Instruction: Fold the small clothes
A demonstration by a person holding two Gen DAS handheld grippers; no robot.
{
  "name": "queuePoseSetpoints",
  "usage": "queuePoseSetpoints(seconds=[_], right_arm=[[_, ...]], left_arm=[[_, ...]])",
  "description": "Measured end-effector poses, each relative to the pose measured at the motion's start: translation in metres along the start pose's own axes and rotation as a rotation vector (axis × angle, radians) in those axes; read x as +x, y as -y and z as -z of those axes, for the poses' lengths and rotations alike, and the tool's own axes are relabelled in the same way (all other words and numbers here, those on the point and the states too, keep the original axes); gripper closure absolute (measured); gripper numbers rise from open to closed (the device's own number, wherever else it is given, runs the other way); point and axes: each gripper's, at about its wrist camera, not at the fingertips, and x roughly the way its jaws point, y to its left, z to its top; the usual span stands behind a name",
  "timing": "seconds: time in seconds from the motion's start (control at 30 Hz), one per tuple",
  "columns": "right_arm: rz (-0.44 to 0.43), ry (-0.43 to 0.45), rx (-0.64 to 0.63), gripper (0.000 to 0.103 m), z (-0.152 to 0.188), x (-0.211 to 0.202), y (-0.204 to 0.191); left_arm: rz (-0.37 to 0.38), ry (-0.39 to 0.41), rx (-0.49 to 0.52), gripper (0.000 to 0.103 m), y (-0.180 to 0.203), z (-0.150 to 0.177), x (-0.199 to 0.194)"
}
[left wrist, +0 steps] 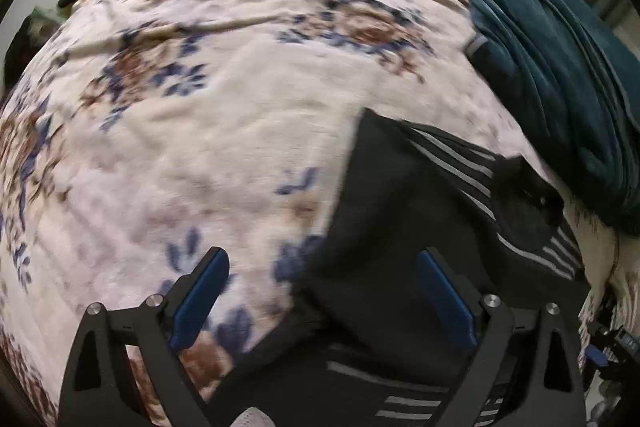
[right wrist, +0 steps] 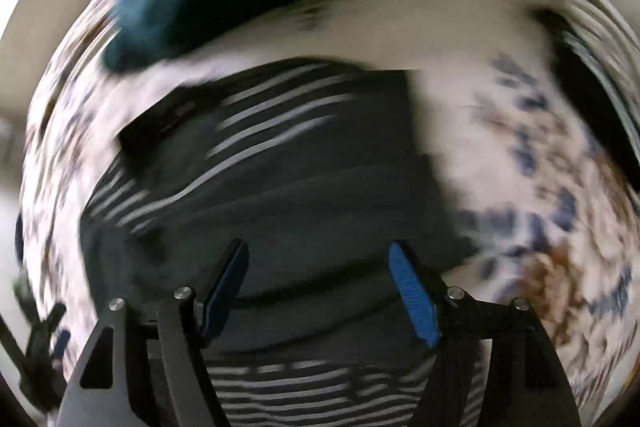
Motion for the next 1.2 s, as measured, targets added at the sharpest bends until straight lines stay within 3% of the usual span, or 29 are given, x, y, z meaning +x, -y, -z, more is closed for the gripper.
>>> queuePoseSetpoints(seconds=[0.23, 0.3, 0.37, 0.47, 0.53, 0.63, 0.7, 0.73, 0.77, 0.83, 0.87, 1.0, 1.03, 1.07, 1.2], right_arm=[[0.059, -0.012, -0.011, 0.028, -0.038, 0.037, 0.036], [0.096, -0.036, -0.042, 0.033, -0.045, 0.055, 0.032], [0.103, -0.045, -0.049, 0.080, -0.045, 0.065, 0.033], [0.152, 0.006, -0.067, 0.101, -0.045, 0.059, 0.032], [0.189, 0.031, -0.078, 0.101, -0.046, 0.052, 0.034], [0.141, -0.001, -0.076, 0.097, -0.051, 0.042, 0.031], [0.028, -0.028, -0.129, 0.080, -0.053, 0.034, 0.013], [-0.013, -0.031, -0.181, 0.057, -0.053, 0.032, 0.000], [-0.055, -0.047, -0.279, 0.050, -0.051, 0.035, -0.026], [-0.104, -0.100, -0.421, 0.050, -0.048, 0.049, -0.068], [-0.089, -0.137, -0.483, 0.050, -0.047, 0.060, -0.085], [0.098, -0.238, -0.743, 0.053, -0.028, 0.113, -0.134], [0.127, -0.226, -0.802, 0.071, -0.022, 0.117, -0.141], [0.140, -0.201, -0.852, 0.100, -0.017, 0.115, -0.147], [0.157, -0.108, -0.791, 0.100, -0.024, 0.101, -0.143]], left_arm=[[-0.035, -0.052, 0.182, 0.007, 0.063, -0.004, 0.053], [-0.116, -0.067, 0.260, 0.007, 0.077, -0.005, 0.078], [-0.204, -0.084, 0.327, 0.005, 0.081, -0.006, 0.100], [-0.180, -0.105, 0.271, 0.000, 0.062, -0.019, 0.117], [-0.173, -0.112, 0.236, 0.000, 0.055, -0.027, 0.117], [-0.211, -0.080, 0.236, 0.000, 0.054, -0.031, 0.099], [-0.200, -0.053, 0.235, 0.000, 0.056, -0.025, 0.082], [-0.195, -0.041, 0.234, 0.000, 0.058, -0.020, 0.072], [-0.183, -0.031, 0.235, 0.000, 0.061, -0.011, 0.063], [-0.184, -0.034, 0.244, 0.000, 0.066, 0.001, 0.058], [-0.194, -0.033, 0.250, 0.000, 0.067, 0.008, 0.057], [-0.210, -0.102, 0.221, 0.000, 0.063, 0.024, 0.076], [-0.210, -0.112, 0.208, 0.000, 0.058, 0.026, 0.080], [-0.212, -0.113, 0.204, 0.000, 0.054, 0.026, 0.082], [-0.207, -0.107, 0.189, 0.000, 0.048, 0.026, 0.087]])
